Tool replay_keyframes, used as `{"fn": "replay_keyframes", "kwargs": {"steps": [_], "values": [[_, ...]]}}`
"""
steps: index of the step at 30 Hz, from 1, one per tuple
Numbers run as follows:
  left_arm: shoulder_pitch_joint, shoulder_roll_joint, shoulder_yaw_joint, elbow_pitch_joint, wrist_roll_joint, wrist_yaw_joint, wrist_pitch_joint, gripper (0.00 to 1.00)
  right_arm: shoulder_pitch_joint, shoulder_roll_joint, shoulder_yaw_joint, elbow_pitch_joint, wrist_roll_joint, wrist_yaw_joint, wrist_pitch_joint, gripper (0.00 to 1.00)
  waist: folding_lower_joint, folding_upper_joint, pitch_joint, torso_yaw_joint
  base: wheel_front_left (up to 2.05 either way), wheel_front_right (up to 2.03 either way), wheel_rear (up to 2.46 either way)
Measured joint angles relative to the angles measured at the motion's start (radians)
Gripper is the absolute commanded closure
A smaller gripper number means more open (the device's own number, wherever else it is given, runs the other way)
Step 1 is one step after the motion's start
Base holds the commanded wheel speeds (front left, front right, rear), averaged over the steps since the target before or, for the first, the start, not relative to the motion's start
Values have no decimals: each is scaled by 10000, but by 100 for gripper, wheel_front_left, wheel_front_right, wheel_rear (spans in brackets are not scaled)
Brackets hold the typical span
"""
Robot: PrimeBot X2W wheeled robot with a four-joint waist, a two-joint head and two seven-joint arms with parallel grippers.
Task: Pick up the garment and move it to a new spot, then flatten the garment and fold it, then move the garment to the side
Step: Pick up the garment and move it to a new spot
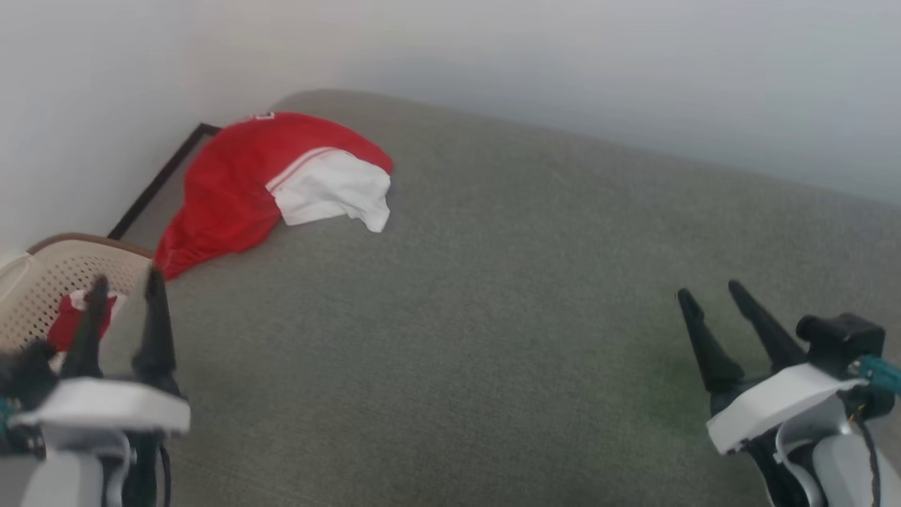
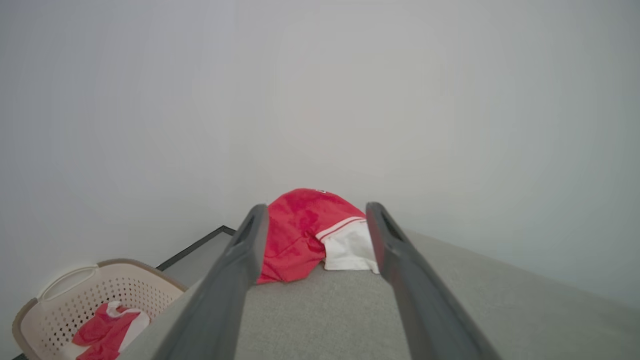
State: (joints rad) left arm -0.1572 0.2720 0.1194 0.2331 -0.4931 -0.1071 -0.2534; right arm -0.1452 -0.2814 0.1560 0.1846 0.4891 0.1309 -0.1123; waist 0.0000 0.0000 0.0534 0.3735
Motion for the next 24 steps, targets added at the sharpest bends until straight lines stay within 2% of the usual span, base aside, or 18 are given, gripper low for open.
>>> {"fn": "replay_keyframes", "kwargs": {"steps": [15,24], "values": [[-3656,825,-221,3256,-723,-184,-46,0,-674,-548,-336,-1668,-424,0,951,0,0,0,1917,-745,0,0,0],[-5922,1283,-1060,5459,-1204,-219,343,0,-1181,-765,-550,-2646,-686,-2,1486,0,1,0,3464,-1203,0,0,0]]}}
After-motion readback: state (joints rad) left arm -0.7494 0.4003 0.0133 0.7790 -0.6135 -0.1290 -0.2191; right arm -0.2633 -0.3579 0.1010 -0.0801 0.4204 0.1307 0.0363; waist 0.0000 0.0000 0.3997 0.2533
